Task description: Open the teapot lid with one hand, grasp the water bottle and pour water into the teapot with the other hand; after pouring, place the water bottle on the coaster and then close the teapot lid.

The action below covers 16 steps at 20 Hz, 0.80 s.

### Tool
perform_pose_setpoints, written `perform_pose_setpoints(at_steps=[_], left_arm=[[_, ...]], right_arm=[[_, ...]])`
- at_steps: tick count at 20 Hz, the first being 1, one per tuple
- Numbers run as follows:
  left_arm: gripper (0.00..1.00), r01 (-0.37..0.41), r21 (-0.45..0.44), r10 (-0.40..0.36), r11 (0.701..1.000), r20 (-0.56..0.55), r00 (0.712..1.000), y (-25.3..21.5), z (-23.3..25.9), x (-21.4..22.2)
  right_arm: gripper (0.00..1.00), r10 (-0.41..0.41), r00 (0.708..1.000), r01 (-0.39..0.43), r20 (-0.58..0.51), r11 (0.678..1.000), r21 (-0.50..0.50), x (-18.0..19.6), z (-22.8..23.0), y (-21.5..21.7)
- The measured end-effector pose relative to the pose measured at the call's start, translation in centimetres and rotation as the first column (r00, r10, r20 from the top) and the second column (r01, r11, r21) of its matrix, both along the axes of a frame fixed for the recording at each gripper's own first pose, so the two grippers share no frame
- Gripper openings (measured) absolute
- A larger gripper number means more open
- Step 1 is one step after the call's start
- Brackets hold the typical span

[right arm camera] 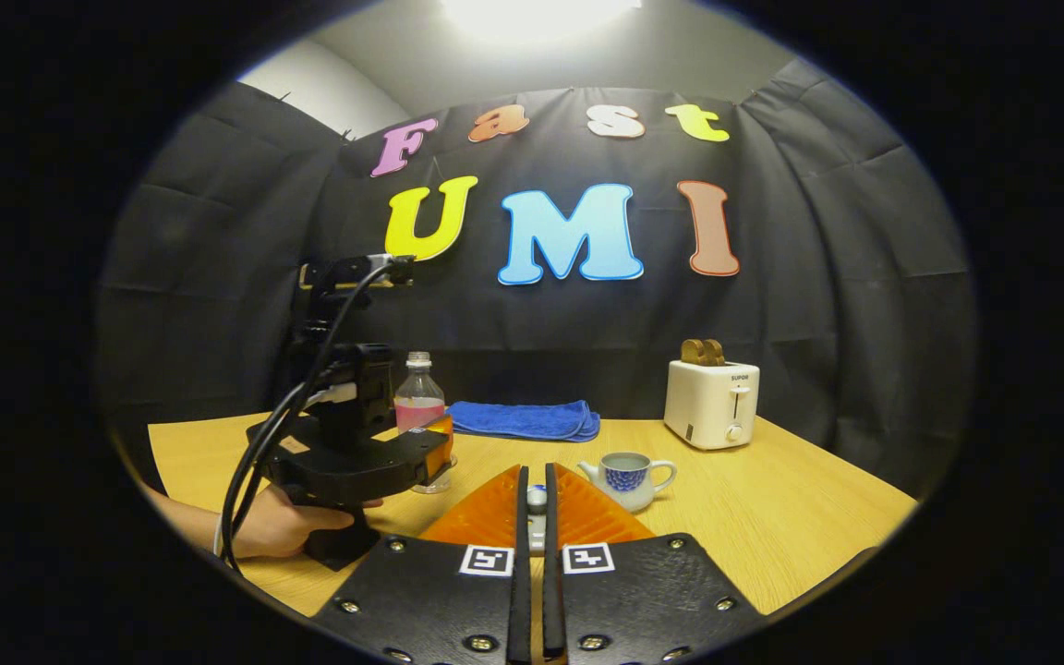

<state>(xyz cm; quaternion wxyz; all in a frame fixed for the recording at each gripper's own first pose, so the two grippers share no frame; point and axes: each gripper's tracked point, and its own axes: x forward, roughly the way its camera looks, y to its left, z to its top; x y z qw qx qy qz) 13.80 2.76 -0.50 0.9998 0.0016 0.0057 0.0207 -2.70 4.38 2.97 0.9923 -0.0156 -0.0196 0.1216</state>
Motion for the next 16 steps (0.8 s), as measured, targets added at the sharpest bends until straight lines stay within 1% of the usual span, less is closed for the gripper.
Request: perform_pose_setpoints(at_steps=[5,7,11,14,16], left_arm=[[0.99,0.046,-0.004,-0.046,0.999,-0.004,0.999,-0.5,-0.2,1.5],[0.88,0.057,-0.002,-0.057,0.998,-0.006,0.998,-0.5,-0.1,1.3],[0.86,0.066,0.0,-0.066,0.998,-0.006,0.998,-0.5,0.0,1.0],[0.85,0.075,0.063,-0.075,0.995,-0.006,0.997,-1.2,0.3,0.5],[0.85,0.098,0.127,-0.098,0.987,-0.009,0.995,-2.4,0.4,0.2]], right_arm=[[0.05,0.001,0.999,0.001,-0.044,1.0,0.025,-0.1,-1.8,-0.5],[0.05,0.005,0.997,-0.001,-0.071,0.999,0.046,-0.4,-2.7,-0.5],[0.05,0.002,0.997,0.001,-0.075,0.999,0.037,-1.0,-3.2,-0.8],[0.05,-0.009,0.998,0.011,-0.07,0.999,0.036,-1.3,-3.5,-1.2],[0.05,-0.009,0.997,0.011,-0.072,0.999,0.031,-1.5,-3.4,-1.3]])
